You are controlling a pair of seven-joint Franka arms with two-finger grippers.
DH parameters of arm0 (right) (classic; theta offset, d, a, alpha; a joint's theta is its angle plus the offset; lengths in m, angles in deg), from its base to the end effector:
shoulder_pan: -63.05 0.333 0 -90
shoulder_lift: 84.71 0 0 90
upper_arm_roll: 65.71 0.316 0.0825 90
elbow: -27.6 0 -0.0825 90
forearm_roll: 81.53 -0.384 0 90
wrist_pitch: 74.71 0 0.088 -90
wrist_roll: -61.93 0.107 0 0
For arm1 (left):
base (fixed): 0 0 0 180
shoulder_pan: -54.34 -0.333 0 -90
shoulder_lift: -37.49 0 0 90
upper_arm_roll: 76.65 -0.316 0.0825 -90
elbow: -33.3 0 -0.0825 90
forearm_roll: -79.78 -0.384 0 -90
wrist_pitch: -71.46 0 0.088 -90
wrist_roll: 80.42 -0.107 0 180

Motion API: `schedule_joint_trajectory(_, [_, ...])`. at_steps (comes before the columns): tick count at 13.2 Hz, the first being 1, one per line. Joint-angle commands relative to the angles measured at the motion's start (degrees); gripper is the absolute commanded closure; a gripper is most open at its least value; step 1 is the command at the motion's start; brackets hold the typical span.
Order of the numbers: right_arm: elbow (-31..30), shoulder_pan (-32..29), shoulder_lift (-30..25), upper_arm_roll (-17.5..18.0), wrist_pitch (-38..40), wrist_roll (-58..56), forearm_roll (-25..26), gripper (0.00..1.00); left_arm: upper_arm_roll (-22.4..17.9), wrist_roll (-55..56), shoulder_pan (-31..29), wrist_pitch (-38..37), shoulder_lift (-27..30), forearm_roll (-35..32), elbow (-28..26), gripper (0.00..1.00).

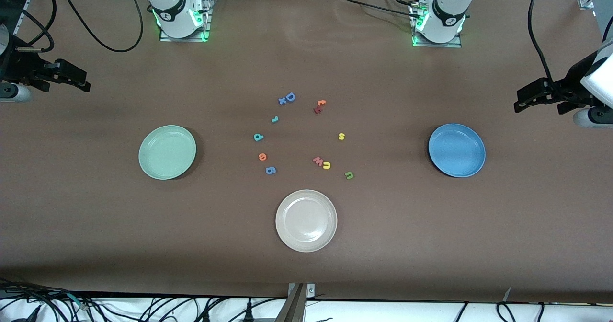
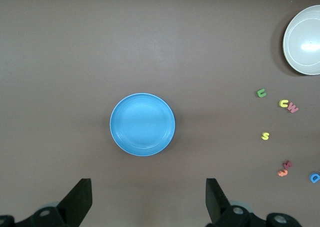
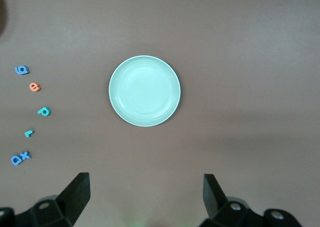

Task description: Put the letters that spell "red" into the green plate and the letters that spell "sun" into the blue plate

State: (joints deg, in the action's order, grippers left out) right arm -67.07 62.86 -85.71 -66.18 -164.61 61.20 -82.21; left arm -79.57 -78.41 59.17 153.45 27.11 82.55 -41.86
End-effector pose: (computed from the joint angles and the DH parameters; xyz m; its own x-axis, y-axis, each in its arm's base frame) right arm 0.5462 -0.0051 0.5956 0.9978 0.0013 -0.0656 0.0004 -0.9999 -0.0128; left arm 0.5950 -0.0288 0.6290 0.9980 -0.0052 -0.0629 -0.0029 -0.9993 0.0368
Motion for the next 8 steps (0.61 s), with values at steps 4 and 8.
schedule_joint_trajectory(4, [0.7, -0.5, 0.4, 0.1, -0.7, -0.1, -0.9, 0.00, 0.1, 0.7, 0.3, -0.9, 0.0, -0.6, 1.1, 0.00])
schedule_joint_trajectory(8, [0.8, -0.5, 0.4, 0.1, -0.5, -0.1, -0.8, 0.00, 0.1, 0.7, 0.3, -0.9, 0.0, -0.6, 1.1, 0.00])
